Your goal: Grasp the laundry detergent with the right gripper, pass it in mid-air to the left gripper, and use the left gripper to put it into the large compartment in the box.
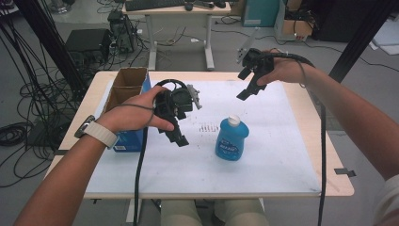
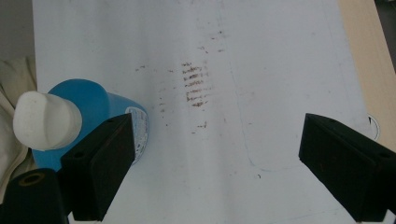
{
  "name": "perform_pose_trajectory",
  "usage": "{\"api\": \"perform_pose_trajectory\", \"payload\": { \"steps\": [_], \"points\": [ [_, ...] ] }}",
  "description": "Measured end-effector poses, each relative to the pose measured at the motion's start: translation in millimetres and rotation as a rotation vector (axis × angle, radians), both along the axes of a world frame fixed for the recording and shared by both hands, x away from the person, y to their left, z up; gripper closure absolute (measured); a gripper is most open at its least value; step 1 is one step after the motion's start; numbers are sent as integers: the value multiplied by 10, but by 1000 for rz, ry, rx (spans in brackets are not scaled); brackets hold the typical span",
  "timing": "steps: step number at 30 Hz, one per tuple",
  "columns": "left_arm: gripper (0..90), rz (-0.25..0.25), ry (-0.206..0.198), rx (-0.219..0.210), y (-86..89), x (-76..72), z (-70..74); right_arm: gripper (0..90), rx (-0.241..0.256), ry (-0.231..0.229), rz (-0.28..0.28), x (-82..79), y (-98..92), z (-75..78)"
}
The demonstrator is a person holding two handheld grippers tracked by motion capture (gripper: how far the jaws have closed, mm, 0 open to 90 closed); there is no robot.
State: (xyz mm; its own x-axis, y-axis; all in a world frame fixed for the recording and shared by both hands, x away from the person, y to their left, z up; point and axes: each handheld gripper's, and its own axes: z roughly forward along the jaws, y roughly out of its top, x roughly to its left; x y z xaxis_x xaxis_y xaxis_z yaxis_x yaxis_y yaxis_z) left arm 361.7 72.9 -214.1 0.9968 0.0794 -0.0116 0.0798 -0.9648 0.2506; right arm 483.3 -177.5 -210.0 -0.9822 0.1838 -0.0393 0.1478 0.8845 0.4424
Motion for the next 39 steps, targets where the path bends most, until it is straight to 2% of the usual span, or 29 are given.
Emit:
{"api": "perform_pose_trajectory", "payload": {
  "steps": [11, 14, 16, 17, 20, 34, 39],
  "points": [
    [95, 3, -4, -2, 6, 0, -3, 88, -9, -14, 4, 11, 15, 33],
    [95, 11, -4, 0, 9, -6, 3, 79, 3, -15, -5, -13, 9, 54],
    [95, 8, -4, -3, 9, -21, 7, 61, 12, -15, -7, -29, -3, 83],
    [95, -10, -17, 16, 12, -9, 14, 58, 16, -14, -10, -38, -5, 94],
    [95, -14, -20, 14, 17, -8, 16, 50, 17, -19, -1, -47, -7, 115],
    [96, -2, -24, 10, 38, -27, 23, 46, 6, -50, 18, -208, 30, 272],
    [96, -2, -22, 19, 32, -30, 33, 45, 2, -46, 4, -254, 22, 305]
  ]
}}
